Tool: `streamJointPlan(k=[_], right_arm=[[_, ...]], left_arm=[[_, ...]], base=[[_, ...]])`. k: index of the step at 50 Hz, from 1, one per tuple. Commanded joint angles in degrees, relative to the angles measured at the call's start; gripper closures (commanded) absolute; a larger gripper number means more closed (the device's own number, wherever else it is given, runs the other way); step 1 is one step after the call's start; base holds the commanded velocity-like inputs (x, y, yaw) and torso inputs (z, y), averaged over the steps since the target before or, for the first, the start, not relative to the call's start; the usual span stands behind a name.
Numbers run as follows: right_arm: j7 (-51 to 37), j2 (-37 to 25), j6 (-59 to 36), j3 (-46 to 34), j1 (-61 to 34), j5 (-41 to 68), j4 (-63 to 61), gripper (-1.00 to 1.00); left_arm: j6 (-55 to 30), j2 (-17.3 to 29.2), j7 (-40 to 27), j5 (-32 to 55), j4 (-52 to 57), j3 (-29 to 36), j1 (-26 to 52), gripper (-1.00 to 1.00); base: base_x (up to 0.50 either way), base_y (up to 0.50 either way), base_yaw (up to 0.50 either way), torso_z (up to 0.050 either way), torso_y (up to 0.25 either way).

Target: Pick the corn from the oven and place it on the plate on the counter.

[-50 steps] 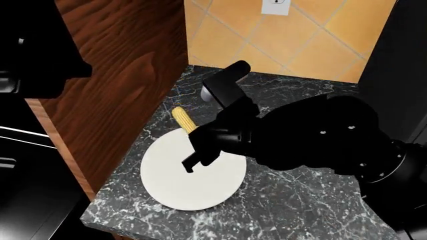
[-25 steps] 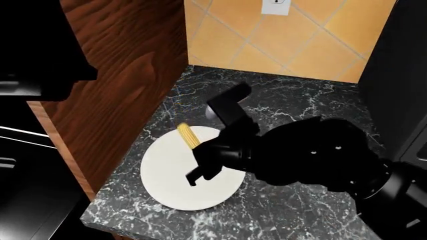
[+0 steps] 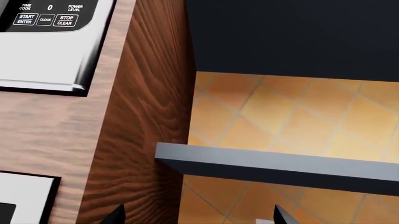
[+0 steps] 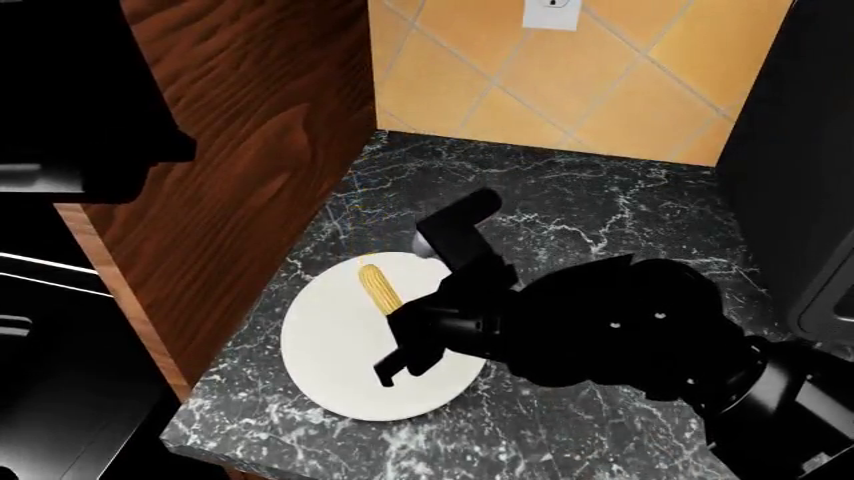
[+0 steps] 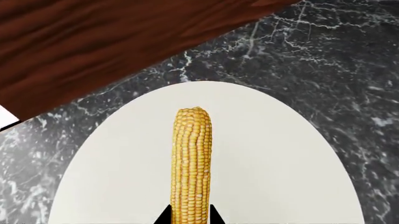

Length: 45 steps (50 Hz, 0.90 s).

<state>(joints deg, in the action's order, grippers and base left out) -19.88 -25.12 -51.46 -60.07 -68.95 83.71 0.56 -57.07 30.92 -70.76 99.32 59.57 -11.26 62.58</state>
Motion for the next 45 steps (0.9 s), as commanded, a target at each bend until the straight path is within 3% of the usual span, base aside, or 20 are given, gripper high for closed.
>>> streamJointPlan(k=[1, 45], right_arm=[[0.84, 0.16, 0.65, -0.26, 0.79, -1.24, 0.31, 1.00], [2.81, 0.61, 1.95, -2.14, 2.75, -3.34, 2.82, 1.00]], left_arm=[[-1.02, -0.73, -0.07, 0.40, -0.05, -0.77, 0.00, -1.00], [-3.84, -2.64, -0.83, 2.16, -0.14, -2.93, 0.47, -1.00]], base=[[0.00, 0.00, 0.00, 0.000, 0.000], [0.00, 0.00, 0.00, 0.000, 0.000]])
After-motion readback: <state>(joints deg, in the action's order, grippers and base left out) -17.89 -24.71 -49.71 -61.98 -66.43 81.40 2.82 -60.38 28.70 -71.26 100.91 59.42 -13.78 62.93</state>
